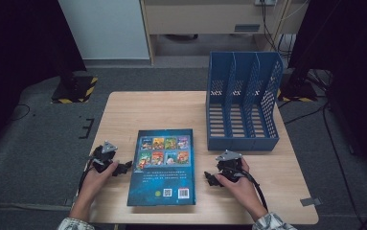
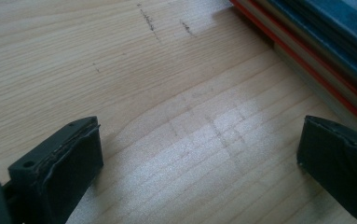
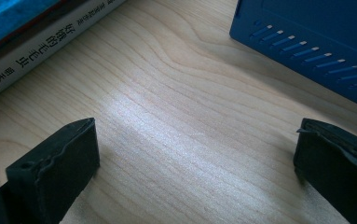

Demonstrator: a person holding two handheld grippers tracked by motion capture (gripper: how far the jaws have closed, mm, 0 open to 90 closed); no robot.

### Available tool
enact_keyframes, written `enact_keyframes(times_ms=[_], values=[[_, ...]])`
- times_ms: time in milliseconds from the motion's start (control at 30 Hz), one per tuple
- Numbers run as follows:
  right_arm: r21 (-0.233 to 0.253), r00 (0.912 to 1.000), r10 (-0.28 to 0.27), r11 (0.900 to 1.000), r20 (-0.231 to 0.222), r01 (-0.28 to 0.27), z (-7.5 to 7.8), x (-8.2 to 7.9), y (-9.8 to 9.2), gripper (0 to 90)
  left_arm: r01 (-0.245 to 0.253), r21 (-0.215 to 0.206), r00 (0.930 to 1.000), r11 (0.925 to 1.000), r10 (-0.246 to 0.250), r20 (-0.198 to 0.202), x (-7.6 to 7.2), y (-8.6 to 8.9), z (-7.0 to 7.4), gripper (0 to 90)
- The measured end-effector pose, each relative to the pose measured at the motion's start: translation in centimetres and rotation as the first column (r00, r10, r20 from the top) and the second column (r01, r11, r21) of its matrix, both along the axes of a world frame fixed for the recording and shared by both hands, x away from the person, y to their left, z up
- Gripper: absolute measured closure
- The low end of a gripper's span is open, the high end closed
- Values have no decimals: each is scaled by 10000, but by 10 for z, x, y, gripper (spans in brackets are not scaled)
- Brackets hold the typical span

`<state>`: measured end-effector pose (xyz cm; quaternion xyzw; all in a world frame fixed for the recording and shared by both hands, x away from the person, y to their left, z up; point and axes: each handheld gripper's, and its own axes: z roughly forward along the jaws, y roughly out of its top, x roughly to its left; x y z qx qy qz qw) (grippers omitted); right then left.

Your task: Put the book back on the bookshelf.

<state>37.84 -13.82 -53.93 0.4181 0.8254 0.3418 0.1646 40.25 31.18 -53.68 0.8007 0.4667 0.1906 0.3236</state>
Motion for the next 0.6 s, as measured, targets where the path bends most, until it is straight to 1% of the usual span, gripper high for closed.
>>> enact_keyframes(times_ms=[133, 200, 267, 300, 333, 367, 400, 433, 467, 500, 533, 600], values=[[-32, 10000, 46, 10000, -84, -46, 1, -1, 0, 15, 9, -34, 10000, 10000, -9, -3, 0, 0, 0, 0], [-62, 9999, 55, 10000, -137, -56, 3, -1, -1, 54, 75, 3, 10000, 10000, -75, -30, -1, 1, 1, 14], [-50, 9998, 60, 10000, -200, -61, 4, -1, -1, 65, 117, -195, 9999, 9997, -118, -55, -2, 2, 2, 24], [47, 9995, -21, 10000, -316, 22, 6, -1, -2, 71, 120, -295, 9999, 9995, -122, -64, -3, 3, 3, 28], [127, 9994, -72, 9999, -349, 77, 8, -2, -3, 74, 70, -359, 10000, 9993, -70, 3, -3, 4, 5, 27], [151, 9995, 1, 9999, -329, 4, 9, -3, -3, 85, 9, -386, 10000, 9993, -6, 95, -4, 6, 7, 27], [257, 9995, 61, 9997, -318, -52, 14, -6, -3, 94, -28, -482, 9998, 9988, 37, 185, -5, 7, 9, 27], [257, 9995, 61, 9997, -318, -52, 14, -6, -3, 94, -88, -632, 9997, 9980, 103, 233, -6, 8, 11, 27], [367, 9998, 144, 9992, -159, -138, 20, -11, -3, 93, -138, -851, 9990, 9963, 174, 413, -8, 10, 16, 32], [367, 9998, 144, 9992, -159, -138, 20, -11, -3, 93, -138, -851, 9990, 9963, 174, 413, -8, 10, 16, 32], [449, 9998, 172, 9988, -73, -168, 23, -14, -4, 92, -105, -916, 9986, 9957, 153, 514, -10, 11, 18, 32], [533, 9996, 276, 9982, 106, -281, 29, -18, -4, 90, -21, -1175, 9971, 9931, 110, 751, -12, 12, 23, 32]])
